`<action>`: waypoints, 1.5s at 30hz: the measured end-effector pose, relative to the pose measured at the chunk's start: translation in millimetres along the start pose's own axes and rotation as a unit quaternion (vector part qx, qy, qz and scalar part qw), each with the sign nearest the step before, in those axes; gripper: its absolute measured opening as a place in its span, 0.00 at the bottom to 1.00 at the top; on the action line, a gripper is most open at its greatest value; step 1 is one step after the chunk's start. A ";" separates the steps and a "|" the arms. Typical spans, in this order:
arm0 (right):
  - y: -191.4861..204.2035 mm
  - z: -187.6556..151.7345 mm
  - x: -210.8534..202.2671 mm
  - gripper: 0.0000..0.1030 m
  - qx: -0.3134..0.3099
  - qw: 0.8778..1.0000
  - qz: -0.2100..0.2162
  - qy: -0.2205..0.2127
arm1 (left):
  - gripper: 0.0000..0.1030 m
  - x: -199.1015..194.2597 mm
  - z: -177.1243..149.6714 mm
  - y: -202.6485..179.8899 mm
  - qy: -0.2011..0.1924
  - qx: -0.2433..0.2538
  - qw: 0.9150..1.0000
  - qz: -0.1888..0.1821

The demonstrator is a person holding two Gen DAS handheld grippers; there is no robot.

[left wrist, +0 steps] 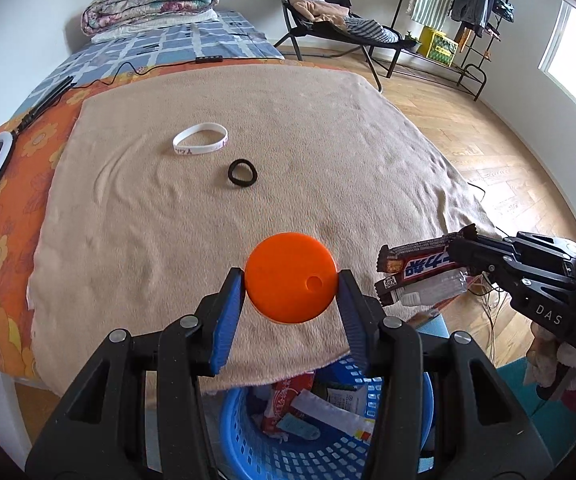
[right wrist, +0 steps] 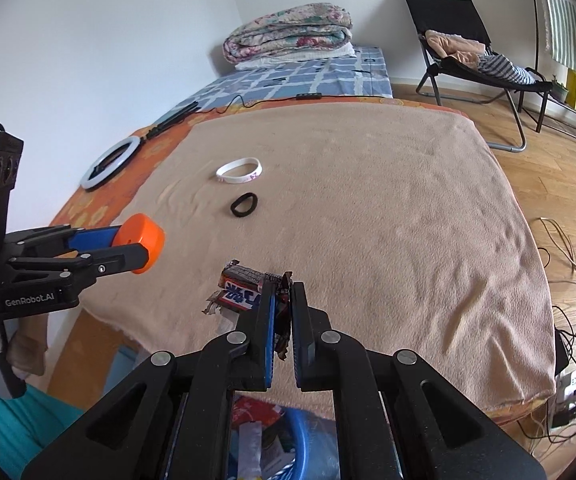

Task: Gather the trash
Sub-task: 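Carry the candy bar and orange lid over the blue basket and open both tools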

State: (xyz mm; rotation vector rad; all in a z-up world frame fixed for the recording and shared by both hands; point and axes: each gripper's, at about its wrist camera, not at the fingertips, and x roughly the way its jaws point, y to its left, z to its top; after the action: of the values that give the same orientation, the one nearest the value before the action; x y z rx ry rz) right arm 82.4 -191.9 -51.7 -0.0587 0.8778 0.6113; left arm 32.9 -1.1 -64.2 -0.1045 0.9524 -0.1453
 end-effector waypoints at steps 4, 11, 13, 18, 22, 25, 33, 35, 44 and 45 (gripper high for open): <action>9.5 -23.7 -7.0 0.05 -0.010 1.000 0.008 0.010 | 0.46 -1.4 -24.2 -1.6 0.013 -0.002 1.000 -0.001; 24.7 -56.4 -11.2 0.05 -0.032 0.999 0.012 0.031 | 0.46 3.8 -59.5 -5.3 0.034 0.007 0.999 0.006; 28.5 -65.4 -9.8 0.05 -0.041 0.998 0.013 0.040 | 0.46 7.0 -68.2 -3.9 0.042 0.006 0.999 0.005; 34.8 -85.3 -3.6 0.05 -0.052 0.997 0.017 0.062 | 0.46 14.8 -87.5 -0.8 0.062 0.003 0.998 0.003; 37.7 -97.6 -0.4 0.05 -0.056 0.995 0.020 0.074 | 0.46 21.8 -102.6 -0.6 0.077 0.003 0.997 0.000; 40.7 -106.9 3.7 0.05 -0.062 0.994 0.022 0.085 | 0.47 27.9 -112.0 -1.6 0.090 0.002 0.996 -0.003; 44.2 -121.6 14.5 0.06 -0.069 0.991 0.023 0.111 | 0.47 37.5 -122.8 -7.3 0.109 0.009 0.994 -0.005; 45.4 -121.8 16.4 0.06 -0.074 0.991 0.020 0.113 | 0.47 39.2 -124.7 -7.3 0.113 0.009 0.994 -0.005; 46.3 -126.5 22.2 0.09 -0.079 0.989 0.018 0.124 | 0.47 48.4 -130.2 -9.4 0.129 0.011 0.992 0.001; 46.5 -126.6 23.3 0.10 -0.079 0.989 0.016 0.126 | 0.47 49.0 -130.2 -9.3 0.129 0.011 0.992 0.003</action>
State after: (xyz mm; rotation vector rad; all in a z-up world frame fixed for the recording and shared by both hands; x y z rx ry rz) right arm -19.8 -179.2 -141.8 -0.2702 1.0738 0.7137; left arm -46.2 -21.9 -177.1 -0.0639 1.2085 -0.1668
